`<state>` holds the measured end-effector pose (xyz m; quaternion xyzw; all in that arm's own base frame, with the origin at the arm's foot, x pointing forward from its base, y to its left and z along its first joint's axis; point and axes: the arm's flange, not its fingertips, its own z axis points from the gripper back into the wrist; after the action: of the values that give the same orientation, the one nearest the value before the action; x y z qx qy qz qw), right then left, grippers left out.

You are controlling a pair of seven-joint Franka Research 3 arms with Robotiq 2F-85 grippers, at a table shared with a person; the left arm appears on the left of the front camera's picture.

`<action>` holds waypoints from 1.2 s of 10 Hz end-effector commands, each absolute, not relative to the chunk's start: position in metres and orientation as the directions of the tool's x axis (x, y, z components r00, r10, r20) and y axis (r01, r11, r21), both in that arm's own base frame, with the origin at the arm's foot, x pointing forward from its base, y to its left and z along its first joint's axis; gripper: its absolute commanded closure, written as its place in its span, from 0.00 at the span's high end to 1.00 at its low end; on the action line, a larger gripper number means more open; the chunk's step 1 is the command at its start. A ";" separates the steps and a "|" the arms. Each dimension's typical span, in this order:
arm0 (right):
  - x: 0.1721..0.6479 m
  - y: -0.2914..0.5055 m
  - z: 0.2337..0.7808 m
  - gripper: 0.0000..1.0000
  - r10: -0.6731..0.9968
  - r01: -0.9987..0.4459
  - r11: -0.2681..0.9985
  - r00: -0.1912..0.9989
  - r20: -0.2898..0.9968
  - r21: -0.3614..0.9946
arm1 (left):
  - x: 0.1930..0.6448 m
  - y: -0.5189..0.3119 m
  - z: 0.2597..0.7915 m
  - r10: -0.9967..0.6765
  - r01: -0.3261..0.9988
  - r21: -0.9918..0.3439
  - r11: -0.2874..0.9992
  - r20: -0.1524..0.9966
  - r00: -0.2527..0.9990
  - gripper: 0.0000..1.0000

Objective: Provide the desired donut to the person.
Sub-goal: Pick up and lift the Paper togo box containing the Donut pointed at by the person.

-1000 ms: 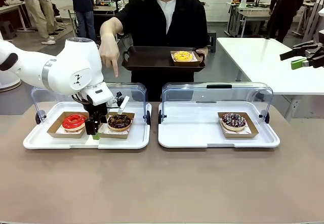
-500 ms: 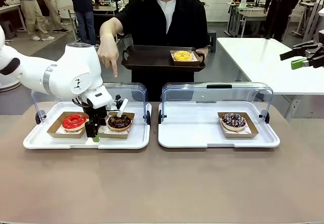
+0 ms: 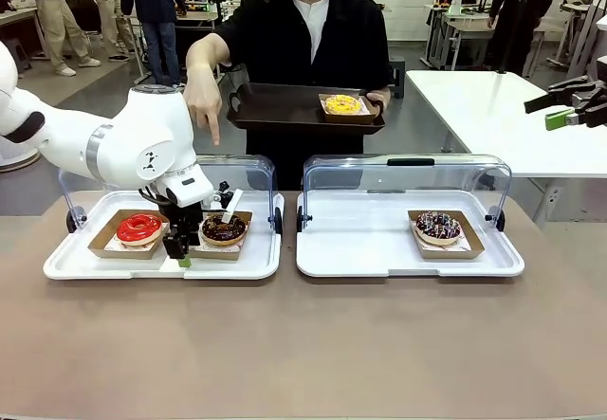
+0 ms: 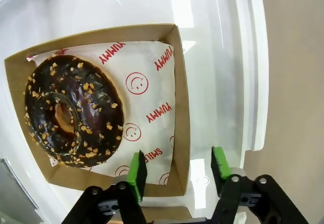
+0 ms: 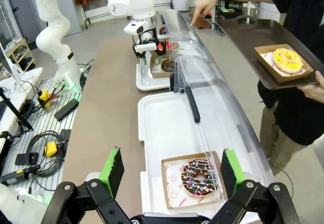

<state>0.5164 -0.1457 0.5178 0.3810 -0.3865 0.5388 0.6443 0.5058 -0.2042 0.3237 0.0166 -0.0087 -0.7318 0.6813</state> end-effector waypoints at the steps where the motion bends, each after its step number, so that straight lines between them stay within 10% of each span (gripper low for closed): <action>1: 0.517 -0.145 0.518 1.00 0.400 -0.988 0.135 0.127 0.908 0.079 | 0.509 -0.204 0.325 -0.998 0.997 0.064 -0.050 -0.032 -0.048 0.00; 2: 0.517 -0.145 0.518 1.00 0.400 -0.988 0.135 0.127 0.908 0.079 | 0.509 -0.203 0.326 -0.998 0.997 0.065 -0.049 -0.029 -0.047 0.22; 4: 0.517 -0.145 0.518 1.00 0.400 -0.988 0.135 0.127 0.908 0.079 | 0.509 -0.201 0.328 -0.999 0.997 0.066 -0.046 -0.024 -0.044 0.00; 12: 0.517 -0.145 0.518 1.00 0.400 -0.988 0.135 0.127 0.908 0.079 | 0.456 -0.171 0.414 -0.992 0.995 -0.024 -0.101 0.079 -0.099 0.00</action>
<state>0.5165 -0.1457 0.5175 0.3812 -0.3864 0.5387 0.6444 0.4805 -0.1878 0.3877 -0.0097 -0.0155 -0.7313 0.6818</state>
